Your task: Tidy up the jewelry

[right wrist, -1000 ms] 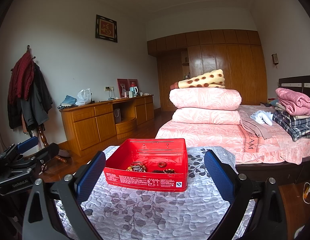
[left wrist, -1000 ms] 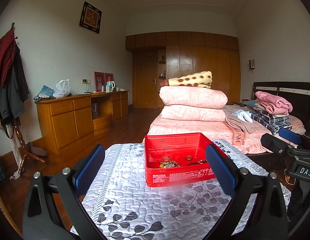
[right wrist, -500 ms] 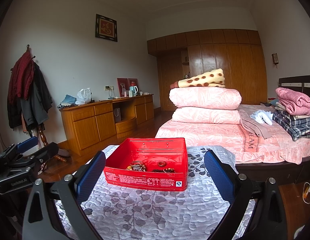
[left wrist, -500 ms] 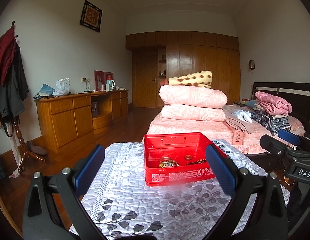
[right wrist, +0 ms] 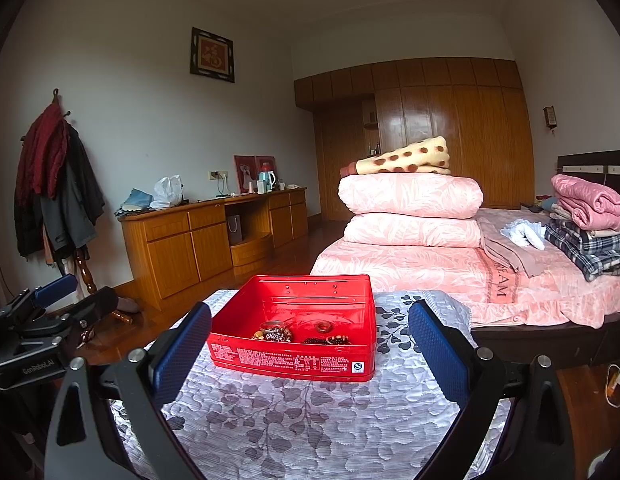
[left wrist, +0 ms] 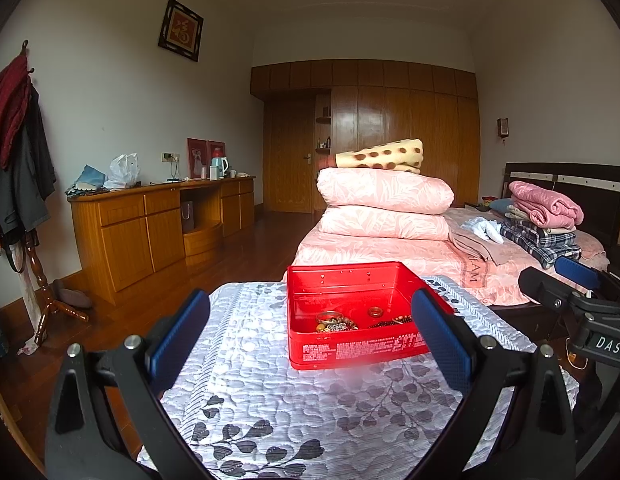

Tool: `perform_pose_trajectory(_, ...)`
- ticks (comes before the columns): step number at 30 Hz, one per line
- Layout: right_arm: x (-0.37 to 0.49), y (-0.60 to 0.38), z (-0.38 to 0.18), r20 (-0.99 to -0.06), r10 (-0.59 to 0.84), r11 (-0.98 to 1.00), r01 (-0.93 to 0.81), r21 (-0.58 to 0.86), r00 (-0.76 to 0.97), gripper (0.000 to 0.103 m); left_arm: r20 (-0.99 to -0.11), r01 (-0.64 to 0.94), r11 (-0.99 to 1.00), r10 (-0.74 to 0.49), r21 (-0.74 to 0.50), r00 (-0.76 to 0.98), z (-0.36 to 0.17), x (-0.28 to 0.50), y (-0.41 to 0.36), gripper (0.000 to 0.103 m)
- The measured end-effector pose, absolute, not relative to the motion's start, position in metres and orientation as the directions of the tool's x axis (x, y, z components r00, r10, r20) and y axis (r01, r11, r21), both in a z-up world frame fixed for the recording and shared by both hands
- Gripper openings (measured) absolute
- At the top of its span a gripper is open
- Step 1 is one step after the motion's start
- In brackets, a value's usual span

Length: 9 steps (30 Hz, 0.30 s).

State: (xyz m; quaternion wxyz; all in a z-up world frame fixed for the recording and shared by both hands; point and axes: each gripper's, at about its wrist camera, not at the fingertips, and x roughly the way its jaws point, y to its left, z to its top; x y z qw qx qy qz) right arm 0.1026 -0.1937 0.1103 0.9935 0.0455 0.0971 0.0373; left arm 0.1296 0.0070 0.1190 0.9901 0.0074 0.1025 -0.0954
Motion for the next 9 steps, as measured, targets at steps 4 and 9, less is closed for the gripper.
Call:
perform_pose_trajectory(4, 0.1026, -0.1937, 0.1103, -0.189, 0.083, 0.993, -0.065, 0.097, 0.978, 0.097, -0.203, 0.192, 0.981, -0.188, -0.001, 0.961, 0.1184, 0.1279, 0.0059, 0.098)
perform_pose_trajectory(9, 0.1027, -0.1948, 0.1099, -0.189, 0.082, 0.993, -0.065, 0.096, 0.979, 0.097, -0.203, 0.195, 0.981, -0.19, 0.001, 0.96, 0.1189, 0.1281, 0.0047, 0.098)
